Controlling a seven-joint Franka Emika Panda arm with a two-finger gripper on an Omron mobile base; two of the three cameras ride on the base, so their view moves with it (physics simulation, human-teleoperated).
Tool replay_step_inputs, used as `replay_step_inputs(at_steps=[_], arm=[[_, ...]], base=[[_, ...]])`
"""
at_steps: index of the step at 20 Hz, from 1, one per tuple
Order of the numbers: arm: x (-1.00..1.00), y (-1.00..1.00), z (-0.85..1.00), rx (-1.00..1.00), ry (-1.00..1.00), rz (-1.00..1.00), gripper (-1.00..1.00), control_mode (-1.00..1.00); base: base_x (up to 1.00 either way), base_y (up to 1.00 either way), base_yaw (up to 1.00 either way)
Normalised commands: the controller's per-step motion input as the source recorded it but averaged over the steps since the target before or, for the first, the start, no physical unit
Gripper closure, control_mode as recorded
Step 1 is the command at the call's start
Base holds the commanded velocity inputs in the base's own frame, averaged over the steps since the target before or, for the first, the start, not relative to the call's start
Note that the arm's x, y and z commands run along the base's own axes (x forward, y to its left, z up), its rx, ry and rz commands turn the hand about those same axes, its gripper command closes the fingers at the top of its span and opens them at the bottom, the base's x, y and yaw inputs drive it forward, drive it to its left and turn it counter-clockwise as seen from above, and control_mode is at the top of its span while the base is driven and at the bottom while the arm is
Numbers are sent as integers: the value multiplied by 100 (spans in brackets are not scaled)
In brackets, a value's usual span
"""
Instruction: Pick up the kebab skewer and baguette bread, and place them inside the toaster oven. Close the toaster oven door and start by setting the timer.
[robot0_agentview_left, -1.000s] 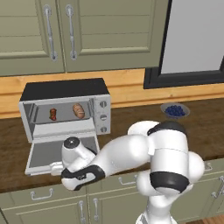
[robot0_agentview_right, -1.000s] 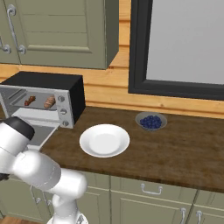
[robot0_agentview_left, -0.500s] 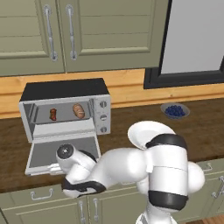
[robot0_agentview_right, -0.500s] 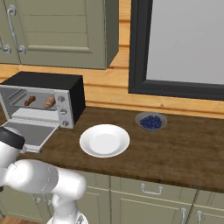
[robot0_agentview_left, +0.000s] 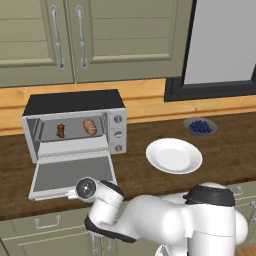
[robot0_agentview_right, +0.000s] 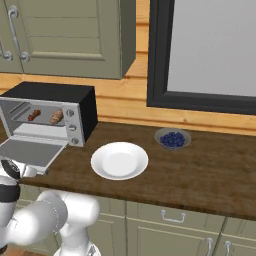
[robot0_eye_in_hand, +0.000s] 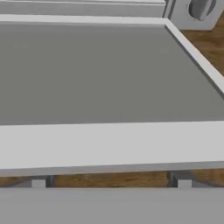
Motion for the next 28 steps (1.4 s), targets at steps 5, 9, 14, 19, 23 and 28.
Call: replay_step_inputs(at_steps=[5,9,14,19,23,28], arm=[[21,-35,11,3,-11,0,-100,-100],[42,-15,25,5,-6,0,-100,-100],[60,-17,32,5,-8,0,-100,-100],[67,-25,50,4,-9,0,-100,-100],[68,-27,70,4,-11,-2,-100,-100],[69,-26,90,4,-7,-3,-100,-100]], base=[[0,0,0],[0,0,0],[0,0,0],[0,0,0],[0,0,0],[0,0,0]])
